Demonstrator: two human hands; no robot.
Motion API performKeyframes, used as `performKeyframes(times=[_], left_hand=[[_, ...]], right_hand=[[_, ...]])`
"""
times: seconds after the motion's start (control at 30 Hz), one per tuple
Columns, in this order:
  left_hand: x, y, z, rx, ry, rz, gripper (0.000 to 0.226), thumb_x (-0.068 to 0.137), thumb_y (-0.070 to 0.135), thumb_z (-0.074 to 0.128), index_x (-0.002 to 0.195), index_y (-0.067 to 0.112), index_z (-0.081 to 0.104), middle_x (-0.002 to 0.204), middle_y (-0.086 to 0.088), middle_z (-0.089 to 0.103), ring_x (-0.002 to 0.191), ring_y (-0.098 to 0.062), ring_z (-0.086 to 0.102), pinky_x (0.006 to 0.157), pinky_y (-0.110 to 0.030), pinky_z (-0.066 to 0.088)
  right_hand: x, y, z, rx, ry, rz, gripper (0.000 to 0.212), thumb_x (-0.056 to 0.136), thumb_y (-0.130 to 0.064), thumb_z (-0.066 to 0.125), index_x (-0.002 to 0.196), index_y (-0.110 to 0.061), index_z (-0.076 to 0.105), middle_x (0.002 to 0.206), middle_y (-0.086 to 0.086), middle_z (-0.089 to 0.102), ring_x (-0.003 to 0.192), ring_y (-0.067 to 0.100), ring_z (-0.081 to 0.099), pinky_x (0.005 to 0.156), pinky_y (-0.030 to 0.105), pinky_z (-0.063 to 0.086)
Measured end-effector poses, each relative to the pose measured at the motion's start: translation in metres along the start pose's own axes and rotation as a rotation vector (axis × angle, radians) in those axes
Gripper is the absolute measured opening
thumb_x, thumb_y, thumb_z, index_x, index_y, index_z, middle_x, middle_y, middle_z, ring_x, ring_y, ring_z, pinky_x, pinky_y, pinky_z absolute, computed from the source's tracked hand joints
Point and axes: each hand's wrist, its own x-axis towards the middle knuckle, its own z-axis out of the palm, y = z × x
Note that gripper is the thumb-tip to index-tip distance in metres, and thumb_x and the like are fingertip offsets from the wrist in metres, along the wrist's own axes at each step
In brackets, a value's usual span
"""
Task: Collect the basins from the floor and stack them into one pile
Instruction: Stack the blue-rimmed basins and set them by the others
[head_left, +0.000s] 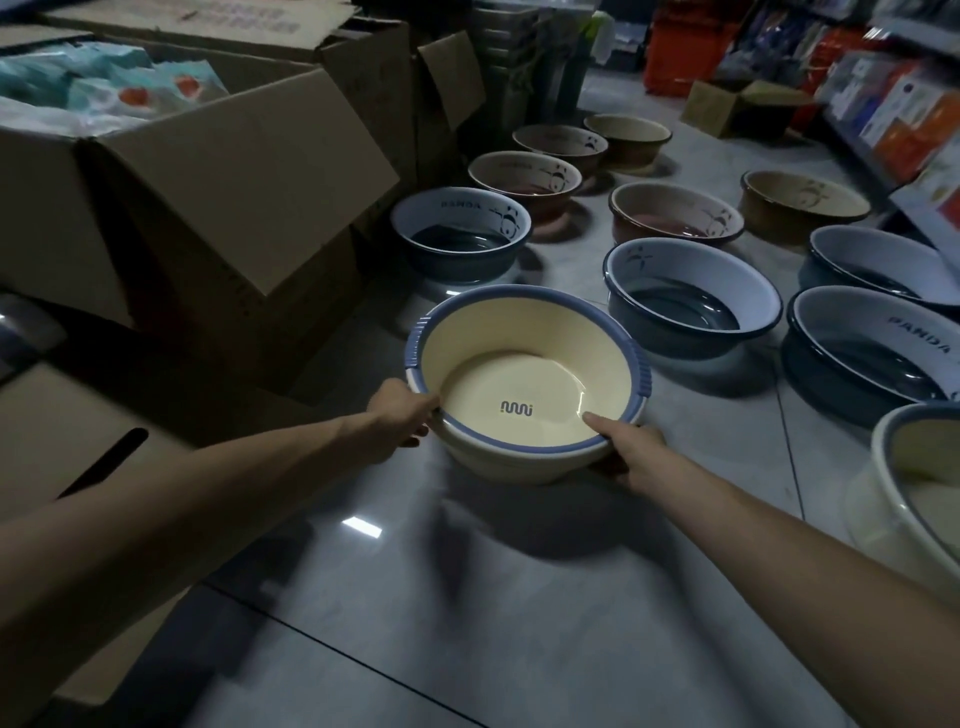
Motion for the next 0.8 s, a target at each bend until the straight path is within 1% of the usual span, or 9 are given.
performKeyframes(times=[0.1,0.17,0.23,0.33,0.47,0.53,0.6,0.67,0.8], left_hand=[[-0.007,0.002,-0.009,0.242,0.046,0.121,0.023,0.097,0.033,0.067,0.090,0.011,0.067,0.083,-0.007,0.066,0.069,-0.017,0.063,0.054,-0.027,0.049],[-0.013,0.004,-0.017,0.382,0.075,0.199,0.025,0.095,0.038,0.067,0.082,0.017,0.067,0.080,-0.005,0.068,0.069,-0.018,0.065,0.057,-0.032,0.053],[-0.021,0.008,-0.026,0.490,0.104,0.276,0.020,0.094,0.041,0.067,0.086,0.023,0.067,0.082,0.000,0.069,0.073,-0.016,0.067,0.059,-0.032,0.054],[-0.033,0.023,-0.036,0.567,0.091,0.350,0.015,0.098,0.035,0.063,0.093,0.022,0.068,0.086,0.002,0.069,0.074,-0.011,0.066,0.059,-0.027,0.051],[-0.047,0.065,-0.033,0.653,-0.004,0.381,0.013,0.093,0.037,0.065,0.094,0.026,0.071,0.091,0.005,0.070,0.086,-0.014,0.068,0.078,-0.036,0.060],[-0.057,0.094,-0.021,0.681,-0.063,0.447,0.020,0.087,0.043,0.063,0.097,0.027,0.070,0.095,0.005,0.071,0.091,-0.015,0.068,0.084,-0.036,0.059],[-0.072,0.129,-0.003,0.708,-0.097,0.535,0.027,0.084,0.045,0.062,0.104,0.028,0.068,0.100,0.006,0.071,0.094,-0.014,0.065,0.083,-0.033,0.055],[-0.089,0.161,0.018,0.672,-0.119,0.594,0.030,0.086,0.043,0.065,0.112,0.029,0.066,0.105,0.005,0.068,0.094,-0.013,0.064,0.081,-0.033,0.054],[-0.117,0.212,0.069,0.679,-0.148,0.661,0.038,0.090,0.042,0.065,0.124,0.025,0.063,0.114,0.000,0.068,0.097,-0.014,0.066,0.088,-0.040,0.059]], right_hand=[[-0.003,-0.001,-0.004,-0.061,0.034,-0.046,0.057,0.081,-0.016,0.085,0.130,-0.005,0.056,0.115,0.015,0.067,0.087,0.028,0.065,0.065,0.038,0.057],[-0.008,-0.002,-0.006,-0.172,0.091,-0.075,0.059,0.083,-0.022,0.084,0.131,-0.004,0.055,0.123,0.016,0.064,0.094,0.030,0.064,0.076,0.043,0.058],[-0.015,-0.005,-0.010,-0.425,0.179,-0.168,0.067,0.083,-0.033,0.083,0.136,-0.007,0.053,0.132,0.016,0.062,0.109,0.035,0.062,0.091,0.045,0.056],[-0.036,-0.013,-0.020,-0.740,0.234,-0.349,0.067,0.084,-0.041,0.080,0.137,-0.012,0.051,0.134,0.012,0.062,0.118,0.035,0.060,0.085,0.034,0.046],[-0.057,-0.034,-0.039,-0.985,0.168,-0.450,0.073,0.079,-0.049,0.079,0.136,-0.015,0.048,0.135,0.012,0.058,0.118,0.034,0.059,0.085,0.037,0.050],[-0.067,-0.057,-0.050,-1.069,0.159,-0.501,0.075,0.075,-0.052,0.079,0.134,-0.018,0.050,0.136,0.012,0.056,0.119,0.033,0.058,0.086,0.038,0.052],[-0.077,-0.084,-0.062,-1.122,0.187,-0.547,0.074,0.075,-0.054,0.078,0.135,-0.019,0.050,0.141,0.012,0.051,0.124,0.033,0.055,0.093,0.043,0.052],[-0.083,-0.107,-0.073,-1.176,0.214,-0.602,0.081,0.079,-0.055,0.076,0.144,-0.021,0.042,0.151,0.014,0.040,0.134,0.035,0.045,0.103,0.048,0.047],[-0.086,-0.130,-0.103,-1.170,0.289,-0.626,0.082,0.083,-0.054,0.072,0.150,-0.024,0.035,0.160,0.018,0.024,0.147,0.041,0.023,0.116,0.055,0.031]])
